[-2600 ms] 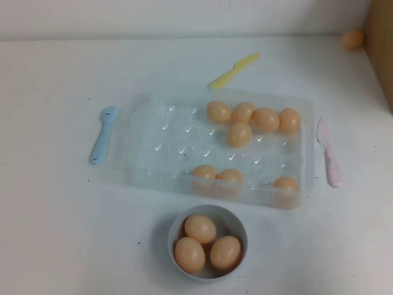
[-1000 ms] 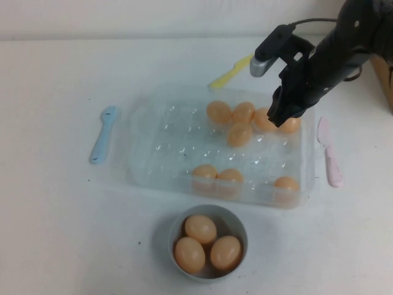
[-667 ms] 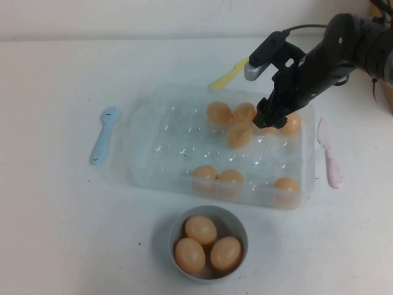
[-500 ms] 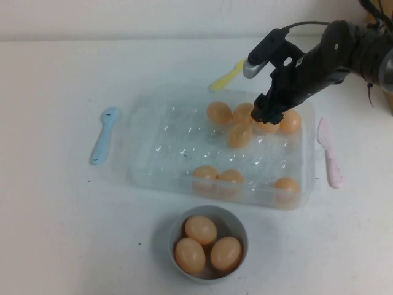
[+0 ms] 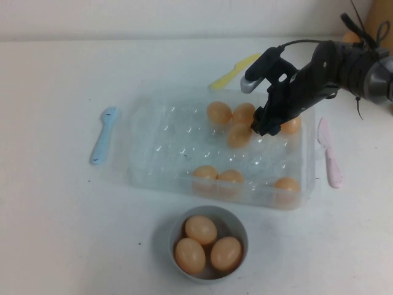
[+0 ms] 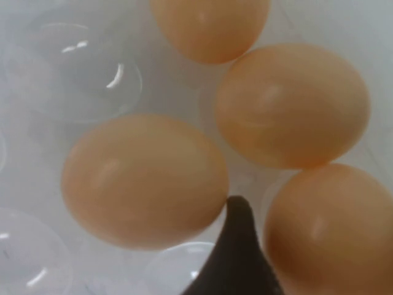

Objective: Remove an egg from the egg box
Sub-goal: Pick up the egg from the plastic box

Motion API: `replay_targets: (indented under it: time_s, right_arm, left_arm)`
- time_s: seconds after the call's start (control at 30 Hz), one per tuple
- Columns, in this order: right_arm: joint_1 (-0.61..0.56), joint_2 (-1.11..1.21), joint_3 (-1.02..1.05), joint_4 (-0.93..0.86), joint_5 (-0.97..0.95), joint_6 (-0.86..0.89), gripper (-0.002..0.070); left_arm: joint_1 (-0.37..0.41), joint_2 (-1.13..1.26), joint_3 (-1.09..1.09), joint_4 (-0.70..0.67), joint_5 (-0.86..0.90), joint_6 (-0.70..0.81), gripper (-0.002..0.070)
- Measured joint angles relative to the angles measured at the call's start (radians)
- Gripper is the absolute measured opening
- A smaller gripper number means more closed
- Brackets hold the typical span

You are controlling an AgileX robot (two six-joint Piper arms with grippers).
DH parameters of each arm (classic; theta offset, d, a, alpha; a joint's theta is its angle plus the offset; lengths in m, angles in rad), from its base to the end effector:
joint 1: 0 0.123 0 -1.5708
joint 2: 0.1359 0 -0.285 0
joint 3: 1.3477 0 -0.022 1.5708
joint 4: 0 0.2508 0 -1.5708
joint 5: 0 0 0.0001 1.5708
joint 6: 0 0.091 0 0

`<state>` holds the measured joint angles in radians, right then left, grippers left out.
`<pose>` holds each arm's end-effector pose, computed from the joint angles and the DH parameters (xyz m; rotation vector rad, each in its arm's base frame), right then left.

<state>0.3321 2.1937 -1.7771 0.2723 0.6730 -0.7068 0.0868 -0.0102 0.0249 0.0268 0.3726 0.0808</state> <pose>0.4583 0.1742 0.1947 -1.0765 2.3018 0.1525 0.0524 0.0055 0.1719 0.0110 1.8732 0.1419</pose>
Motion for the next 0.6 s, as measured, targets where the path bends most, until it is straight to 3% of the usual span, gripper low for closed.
replay_targets:
  time_s: [0.1, 0.23, 0.37, 0.6]
  right_arm:
    - [0.0, 0.005, 0.0, 0.0, -0.002, 0.0, 0.0464]
    - [0.0, 0.005, 0.0, 0.0, -0.004, 0.0, 0.0369]
    - [0.0, 0.005, -0.024, 0.0, 0.044, 0.0, 0.0368]
    - [0.0, -0.032, -0.184, -0.002, 0.344, 0.0, 0.0368]
  left_arm:
    - [0.0, 0.0, 0.0, 0.0, 0.0, 0.0, -0.0004]
    - [0.0, 0.0, 0.0, 0.0, 0.0, 0.0, -0.0004]
    - [0.0, 0.0, 0.0, 0.0, 0.0, 0.0, -0.0004]
    - [0.0, 0.0, 0.0, 0.0, 0.0, 0.0, -0.0004]
